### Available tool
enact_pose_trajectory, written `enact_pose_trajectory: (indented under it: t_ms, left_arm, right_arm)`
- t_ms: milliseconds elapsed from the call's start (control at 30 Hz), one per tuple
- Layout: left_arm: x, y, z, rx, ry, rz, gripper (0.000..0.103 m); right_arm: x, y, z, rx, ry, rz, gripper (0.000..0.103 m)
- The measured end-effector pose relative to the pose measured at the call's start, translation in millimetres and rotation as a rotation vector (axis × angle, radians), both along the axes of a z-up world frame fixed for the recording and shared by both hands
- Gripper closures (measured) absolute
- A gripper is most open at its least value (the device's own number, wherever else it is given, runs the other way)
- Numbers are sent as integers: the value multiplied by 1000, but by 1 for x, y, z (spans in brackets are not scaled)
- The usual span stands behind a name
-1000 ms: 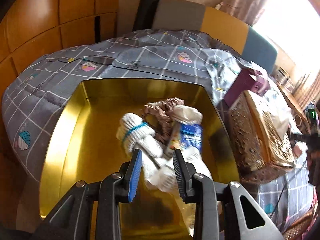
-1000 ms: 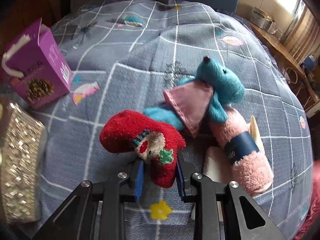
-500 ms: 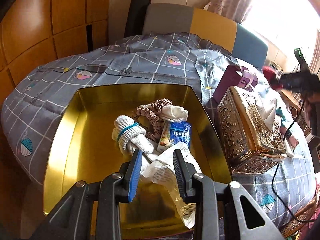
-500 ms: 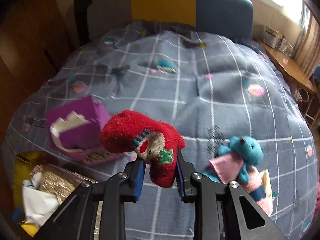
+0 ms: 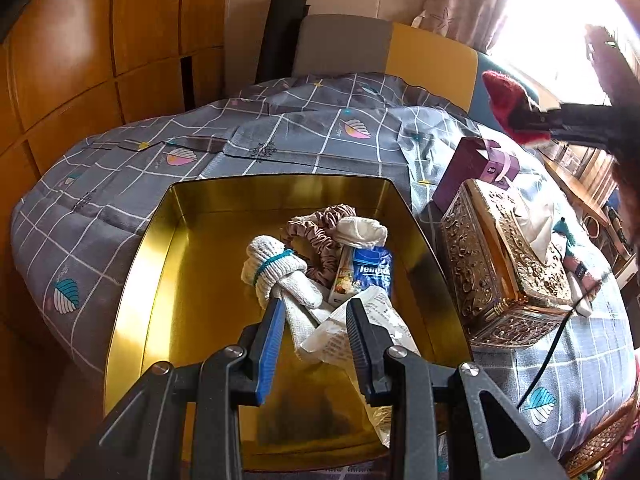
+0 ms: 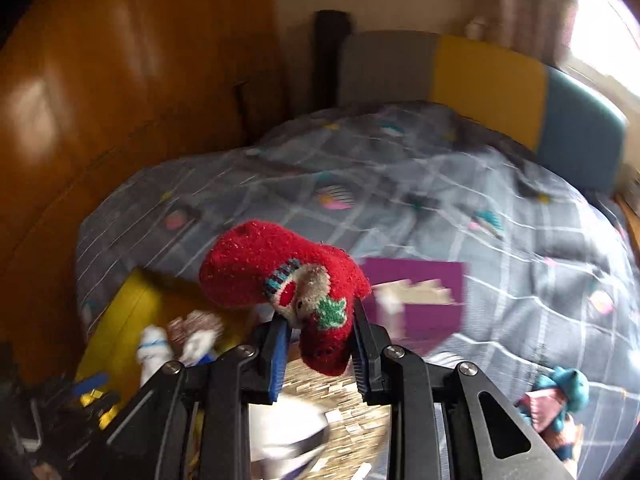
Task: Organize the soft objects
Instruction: 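Carry the red sock into the gold tray and open the right gripper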
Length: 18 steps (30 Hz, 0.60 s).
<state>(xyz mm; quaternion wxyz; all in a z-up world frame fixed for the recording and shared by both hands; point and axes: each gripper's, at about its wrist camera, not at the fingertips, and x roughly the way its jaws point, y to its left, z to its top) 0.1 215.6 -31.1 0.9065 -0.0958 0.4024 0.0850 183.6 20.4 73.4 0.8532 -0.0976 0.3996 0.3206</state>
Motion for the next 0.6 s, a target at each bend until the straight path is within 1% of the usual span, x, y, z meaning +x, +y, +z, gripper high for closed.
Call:
enact_pose_trajectory:
  t_ms: [200,333,433,567,600]
  left_arm:
    - [-3,6,-3,-9,2,19,71]
    - [-8,15,-3,2,-4,53,71]
    - [-13,24,-4,1,-7,86,71]
    - [-19,37,-4,0,-10,128,72]
    - [-20,39,-4,0,-8,133,72]
  right_arm:
    - [-55,35,-19,-32,40,178,76]
    - [-86,63,-43,-112,45,261,76]
    - [-97,86,-64,-183,45,293,76]
    - [-96,120,-98,-249,72,300,76]
    - [-94,129,-109,-264,92,297,76]
